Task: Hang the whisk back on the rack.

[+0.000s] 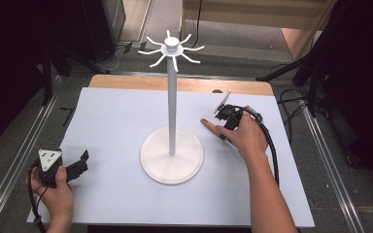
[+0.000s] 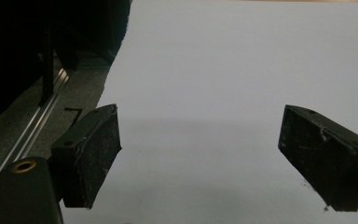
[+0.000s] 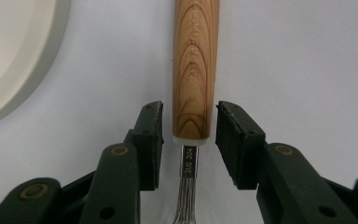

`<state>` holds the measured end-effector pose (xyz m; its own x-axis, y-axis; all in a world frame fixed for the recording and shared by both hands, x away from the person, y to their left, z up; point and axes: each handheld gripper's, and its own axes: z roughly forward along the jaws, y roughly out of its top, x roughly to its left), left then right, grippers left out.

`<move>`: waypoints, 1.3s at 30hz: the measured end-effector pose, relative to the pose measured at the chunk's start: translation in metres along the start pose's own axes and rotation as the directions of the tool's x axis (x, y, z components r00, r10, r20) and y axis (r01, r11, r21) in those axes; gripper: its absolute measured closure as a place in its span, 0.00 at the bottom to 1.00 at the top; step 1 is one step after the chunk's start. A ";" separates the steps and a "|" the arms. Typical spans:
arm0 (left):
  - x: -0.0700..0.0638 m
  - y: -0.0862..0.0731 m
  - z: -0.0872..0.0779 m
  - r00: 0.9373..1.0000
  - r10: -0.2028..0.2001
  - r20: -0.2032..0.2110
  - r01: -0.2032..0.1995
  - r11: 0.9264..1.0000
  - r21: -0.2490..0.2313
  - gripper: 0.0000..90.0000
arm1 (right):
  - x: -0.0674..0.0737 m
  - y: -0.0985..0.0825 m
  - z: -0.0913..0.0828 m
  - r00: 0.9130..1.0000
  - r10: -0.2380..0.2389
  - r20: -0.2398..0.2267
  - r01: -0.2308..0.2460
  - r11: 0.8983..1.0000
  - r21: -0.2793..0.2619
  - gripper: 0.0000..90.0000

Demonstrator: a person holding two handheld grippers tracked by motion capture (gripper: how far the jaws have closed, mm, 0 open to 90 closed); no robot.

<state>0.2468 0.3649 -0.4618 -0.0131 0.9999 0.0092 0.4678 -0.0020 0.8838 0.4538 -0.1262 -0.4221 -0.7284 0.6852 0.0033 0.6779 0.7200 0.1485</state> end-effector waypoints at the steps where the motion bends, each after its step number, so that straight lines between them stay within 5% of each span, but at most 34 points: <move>1: 0.000 0.000 0.000 1.000 -0.001 0.000 0.001 1.000 0.000 0.15 | 0.000 0.001 0.001 1.000 -0.002 0.002 0.002 1.000 0.007 0.70; 16: 0.000 0.000 0.000 1.000 -0.003 0.001 0.003 1.000 0.000 0.15 | 0.000 0.014 0.015 1.000 -0.013 0.009 0.013 0.999 0.053 0.77; 29: 0.000 0.000 0.000 1.000 -0.003 -0.002 0.003 1.000 0.001 0.15 | -0.007 0.019 0.022 0.999 0.036 -0.036 -0.032 0.995 0.094 0.77; 39: 0.000 0.000 0.000 1.000 0.001 -0.001 -0.001 1.000 -0.001 0.15 | -0.005 0.015 0.021 0.999 0.035 -0.027 -0.034 0.997 0.066 0.78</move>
<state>0.2470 0.3647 -0.4620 -0.0140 0.9998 0.0106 0.4669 -0.0028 0.8843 0.4697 -0.1164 -0.4407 -0.7064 0.7069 0.0357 0.7070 0.7023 0.0830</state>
